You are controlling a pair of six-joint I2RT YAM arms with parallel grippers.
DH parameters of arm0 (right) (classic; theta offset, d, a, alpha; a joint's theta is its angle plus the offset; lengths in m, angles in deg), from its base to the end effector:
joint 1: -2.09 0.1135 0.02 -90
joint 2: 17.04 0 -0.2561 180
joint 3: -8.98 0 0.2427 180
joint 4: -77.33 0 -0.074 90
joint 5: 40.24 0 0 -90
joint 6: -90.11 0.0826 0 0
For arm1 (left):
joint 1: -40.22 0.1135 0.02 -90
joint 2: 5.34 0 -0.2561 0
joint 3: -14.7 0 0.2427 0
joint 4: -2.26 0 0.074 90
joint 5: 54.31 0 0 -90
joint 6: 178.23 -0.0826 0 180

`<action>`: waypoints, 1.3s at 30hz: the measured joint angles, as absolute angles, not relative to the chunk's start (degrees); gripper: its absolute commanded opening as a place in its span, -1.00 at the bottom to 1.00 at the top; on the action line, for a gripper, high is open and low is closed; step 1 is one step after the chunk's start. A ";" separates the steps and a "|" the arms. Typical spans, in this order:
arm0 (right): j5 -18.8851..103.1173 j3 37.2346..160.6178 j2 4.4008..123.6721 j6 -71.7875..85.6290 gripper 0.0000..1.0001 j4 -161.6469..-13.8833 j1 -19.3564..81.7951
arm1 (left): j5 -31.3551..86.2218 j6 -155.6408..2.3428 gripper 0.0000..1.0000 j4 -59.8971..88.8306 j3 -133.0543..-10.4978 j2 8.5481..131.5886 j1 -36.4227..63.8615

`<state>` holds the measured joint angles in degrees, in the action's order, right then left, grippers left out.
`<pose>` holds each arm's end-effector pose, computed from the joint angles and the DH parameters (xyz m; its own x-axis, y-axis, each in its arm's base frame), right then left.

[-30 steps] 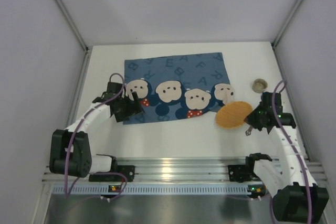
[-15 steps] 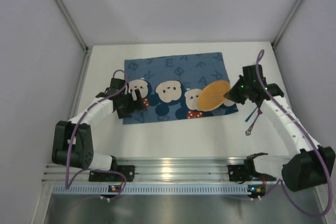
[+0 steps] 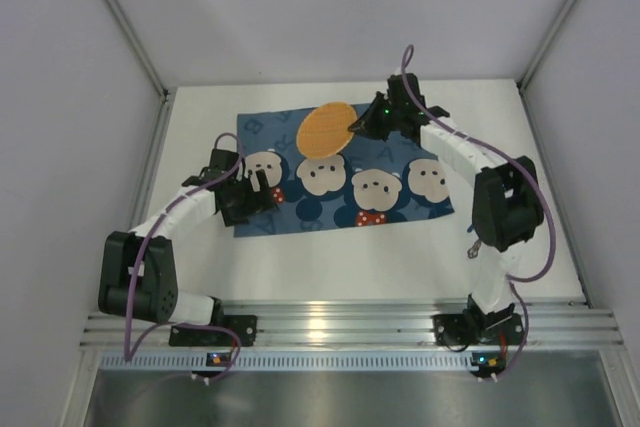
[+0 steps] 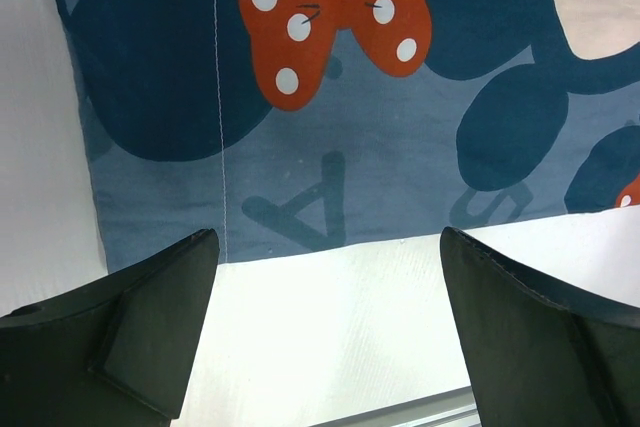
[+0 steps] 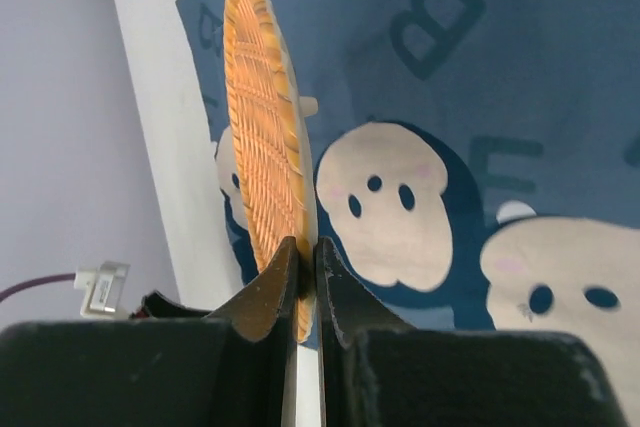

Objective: Set the dinner table for one person

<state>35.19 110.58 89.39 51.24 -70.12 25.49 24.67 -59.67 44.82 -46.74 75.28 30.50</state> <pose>0.4108 0.2004 0.2452 -0.7918 0.4784 -0.3798 0.0774 0.6953 0.7145 0.2742 -0.0630 0.1498 -0.8844 -0.3246 -0.3354 -0.1911 0.9074 -0.3742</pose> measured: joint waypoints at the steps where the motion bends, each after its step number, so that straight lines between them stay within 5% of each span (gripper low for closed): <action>1: 34.69 111.82 91.44 51.46 -1.00 -71.06 25.58 | 24.73 -59.67 0.95 44.84 -46.74 75.19 30.50; 8: 30.91 116.00 103.29 52.64 -1.00 -74.32 26.06 | 25.30 -59.89 0.96 45.30 -46.76 74.67 30.50; 17: 30.18 110.86 103.86 51.68 -1.00 -75.54 26.06 | 25.91 -59.93 0.96 45.37 -46.87 74.93 30.50; 21: 30.18 109.53 103.86 51.09 -0.39 -74.19 26.06 | 25.91 -59.93 0.96 45.35 -47.51 75.96 30.50; 27: 30.42 109.68 103.88 49.16 0.17 -70.21 25.93 | 26.09 -60.09 0.96 45.39 -47.83 76.31 30.50; 33: 30.42 111.12 100.84 47.35 0.42 -65.73 24.46 | 26.39 -60.42 0.96 45.50 -47.86 76.31 30.50; 39: 29.75 109.90 88.05 45.89 0.44 -63.52 13.08 | 26.31 -60.33 0.96 45.30 -47.83 76.31 30.50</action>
<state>29.75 109.90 88.05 45.89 -63.52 13.08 26.31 -60.33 45.30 -47.83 76.31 30.50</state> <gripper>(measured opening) 0.718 0.980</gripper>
